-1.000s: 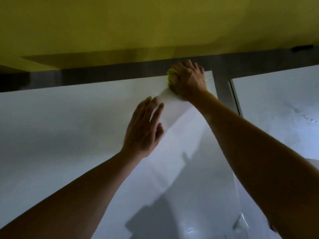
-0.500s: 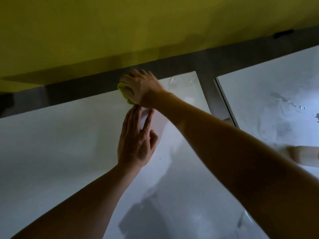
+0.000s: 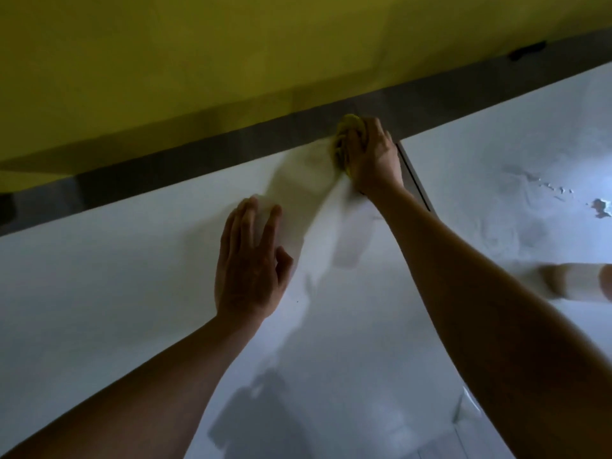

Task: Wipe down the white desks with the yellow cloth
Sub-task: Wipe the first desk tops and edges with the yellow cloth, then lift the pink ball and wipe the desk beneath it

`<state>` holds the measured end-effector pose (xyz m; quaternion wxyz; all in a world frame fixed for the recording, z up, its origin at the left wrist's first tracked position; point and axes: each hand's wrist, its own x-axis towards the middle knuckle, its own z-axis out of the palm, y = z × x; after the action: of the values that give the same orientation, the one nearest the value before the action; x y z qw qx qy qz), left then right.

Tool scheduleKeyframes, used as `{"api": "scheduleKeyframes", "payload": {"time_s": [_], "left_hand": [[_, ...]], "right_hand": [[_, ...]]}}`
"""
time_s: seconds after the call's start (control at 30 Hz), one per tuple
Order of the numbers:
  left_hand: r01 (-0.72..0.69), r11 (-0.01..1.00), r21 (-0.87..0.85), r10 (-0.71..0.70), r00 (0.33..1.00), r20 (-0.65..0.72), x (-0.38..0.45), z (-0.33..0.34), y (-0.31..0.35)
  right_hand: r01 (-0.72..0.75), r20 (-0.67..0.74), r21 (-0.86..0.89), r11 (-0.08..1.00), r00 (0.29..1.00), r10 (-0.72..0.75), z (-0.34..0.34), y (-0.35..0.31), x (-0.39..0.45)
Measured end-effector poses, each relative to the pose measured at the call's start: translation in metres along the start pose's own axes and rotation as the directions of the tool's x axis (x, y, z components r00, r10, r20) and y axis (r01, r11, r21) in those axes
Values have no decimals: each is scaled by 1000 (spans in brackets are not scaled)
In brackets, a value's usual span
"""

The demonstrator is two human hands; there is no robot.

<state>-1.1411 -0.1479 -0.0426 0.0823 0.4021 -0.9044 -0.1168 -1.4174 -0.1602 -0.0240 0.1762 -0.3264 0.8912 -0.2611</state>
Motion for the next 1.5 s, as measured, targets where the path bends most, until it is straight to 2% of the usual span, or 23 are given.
{"api": "scheduleKeyframes", "payload": {"time_s": [0.13,0.3,0.4,0.6,0.73,0.97,1.07,1.2,1.33,1.43,1.5], "left_hand": [[5,1000,-25,-5,1000,-13,-1,-2,1],[7,998,-57,-8,1000,-15,0,-1,4],[9,998,-62,-11,1000,-25,1,-2,5],[3,998,-60,-7,998,-64,4,1,5],[-18,998,-63,13,997,-79,3,2,4],[-22,997,-69,19,999,-35,0,-6,8],[-36,998,-51,34,999,-35,-8,-9,13],[-58,998,-36,57,998,-29,-41,-9,32],[-68,997,-40,70,996,48,-97,-11,69],[-11,999,-53,17,993,113,-142,-13,107],[17,998,-60,-9,990,138,-167,-12,135]], "right_hand": [[-68,-15,37,997,997,69,-7,13,-36],[-192,-48,-87,978,981,188,-21,59,-134],[-217,-99,-139,966,974,205,-18,56,-146],[-115,-166,-142,983,982,91,-4,40,-110],[-85,-110,-120,989,991,71,-10,43,-104],[-115,-95,-233,966,991,96,-23,55,-165],[-80,-79,-233,969,995,63,-32,71,-203],[-9,47,-236,972,999,21,-50,96,-234],[-2,83,-252,968,996,24,-71,107,-248],[35,118,-272,962,993,-2,-90,122,-263],[100,125,-257,961,990,-69,-105,138,-279]]}}
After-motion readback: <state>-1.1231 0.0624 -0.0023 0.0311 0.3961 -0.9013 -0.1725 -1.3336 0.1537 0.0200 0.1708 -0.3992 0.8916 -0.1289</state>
